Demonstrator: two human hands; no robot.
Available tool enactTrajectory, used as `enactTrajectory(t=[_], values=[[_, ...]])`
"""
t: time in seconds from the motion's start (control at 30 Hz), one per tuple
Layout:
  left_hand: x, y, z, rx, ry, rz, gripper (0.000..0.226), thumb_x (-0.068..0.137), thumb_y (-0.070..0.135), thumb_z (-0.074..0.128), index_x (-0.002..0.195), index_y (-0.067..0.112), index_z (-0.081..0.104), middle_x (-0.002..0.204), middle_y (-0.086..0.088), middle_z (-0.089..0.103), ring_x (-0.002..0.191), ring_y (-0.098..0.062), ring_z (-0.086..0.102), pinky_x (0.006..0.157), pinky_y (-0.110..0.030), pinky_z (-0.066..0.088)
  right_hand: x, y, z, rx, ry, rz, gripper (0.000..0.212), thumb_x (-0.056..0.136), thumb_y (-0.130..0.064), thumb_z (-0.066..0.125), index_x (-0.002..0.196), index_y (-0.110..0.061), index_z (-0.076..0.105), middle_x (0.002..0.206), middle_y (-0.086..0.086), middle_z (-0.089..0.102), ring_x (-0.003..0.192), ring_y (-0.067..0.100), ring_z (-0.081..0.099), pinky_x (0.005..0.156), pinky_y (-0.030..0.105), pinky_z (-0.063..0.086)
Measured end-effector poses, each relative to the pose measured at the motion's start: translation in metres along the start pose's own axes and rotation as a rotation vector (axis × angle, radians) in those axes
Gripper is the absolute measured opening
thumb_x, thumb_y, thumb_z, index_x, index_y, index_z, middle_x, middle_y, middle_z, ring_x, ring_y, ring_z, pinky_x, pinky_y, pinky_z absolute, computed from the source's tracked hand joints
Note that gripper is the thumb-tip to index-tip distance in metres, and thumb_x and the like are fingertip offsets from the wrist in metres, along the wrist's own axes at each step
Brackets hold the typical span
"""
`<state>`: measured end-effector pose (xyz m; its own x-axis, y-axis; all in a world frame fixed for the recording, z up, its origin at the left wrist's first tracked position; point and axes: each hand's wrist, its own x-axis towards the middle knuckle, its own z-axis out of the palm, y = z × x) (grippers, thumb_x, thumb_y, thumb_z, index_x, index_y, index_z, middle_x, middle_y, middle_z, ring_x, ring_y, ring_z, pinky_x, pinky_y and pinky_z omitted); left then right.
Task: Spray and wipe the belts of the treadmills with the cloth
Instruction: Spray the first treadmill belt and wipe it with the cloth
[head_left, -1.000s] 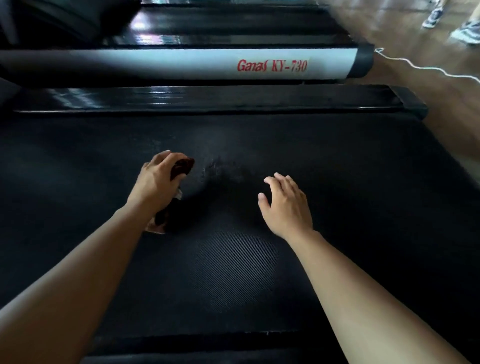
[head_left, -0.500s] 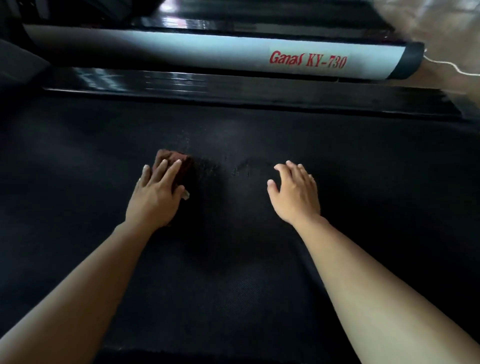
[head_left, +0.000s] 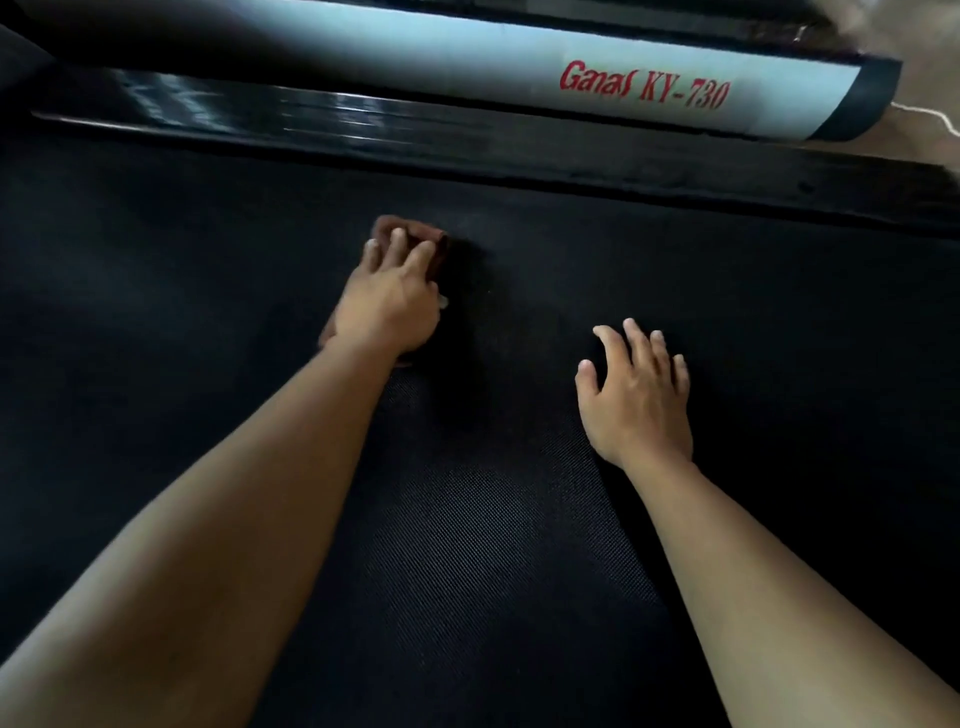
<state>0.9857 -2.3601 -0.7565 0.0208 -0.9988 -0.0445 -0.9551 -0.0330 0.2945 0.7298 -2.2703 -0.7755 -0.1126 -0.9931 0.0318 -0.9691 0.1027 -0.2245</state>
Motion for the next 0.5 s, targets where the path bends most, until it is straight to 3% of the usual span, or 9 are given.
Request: enactTrajectory(t=[0.23, 0.37, 0.5], values=[[-0.041, 0.094, 0.030, -0.033, -0.081, 0.301, 0.059, 0.102, 0.038, 0.041, 0.158, 0.035, 0.020, 0.169, 0.000, 0.006, 0.155, -0.029, 0.000, 0.126, -0.043, 0.011, 0.003, 0.000, -0.001, 0.012, -0.015, 0.022, 0.050, 0.102, -0.042, 0.033, 0.150, -0.033, 0.031, 0.164, -0.001, 0.018, 0.153, 0.023, 0.006, 0.123, 0.047, 0.004], [-0.070, 0.052, 0.022, -0.035, -0.090, 0.318, 0.057, 0.105, 0.040, 0.037, 0.158, 0.038, 0.017, 0.168, 0.004, 0.003, 0.155, -0.023, -0.003, 0.126, -0.041, 0.008, 0.002, 0.000, 0.000, 0.007, 0.007, 0.015, 0.049, 0.102, -0.042, 0.033, 0.150, -0.032, 0.033, 0.164, 0.000, 0.020, 0.152, 0.024, 0.009, 0.123, 0.049, 0.006], [-0.082, -0.018, -0.002, -0.014, -0.052, 0.160, 0.058, 0.104, 0.039, 0.040, 0.158, 0.038, 0.018, 0.168, 0.004, 0.005, 0.155, -0.023, -0.001, 0.127, -0.042, 0.006, 0.002, 0.001, 0.001, 0.004, 0.013, 0.016, 0.049, 0.102, -0.043, 0.032, 0.150, -0.032, 0.033, 0.164, 0.000, 0.021, 0.152, 0.024, 0.009, 0.123, 0.049, 0.006]])
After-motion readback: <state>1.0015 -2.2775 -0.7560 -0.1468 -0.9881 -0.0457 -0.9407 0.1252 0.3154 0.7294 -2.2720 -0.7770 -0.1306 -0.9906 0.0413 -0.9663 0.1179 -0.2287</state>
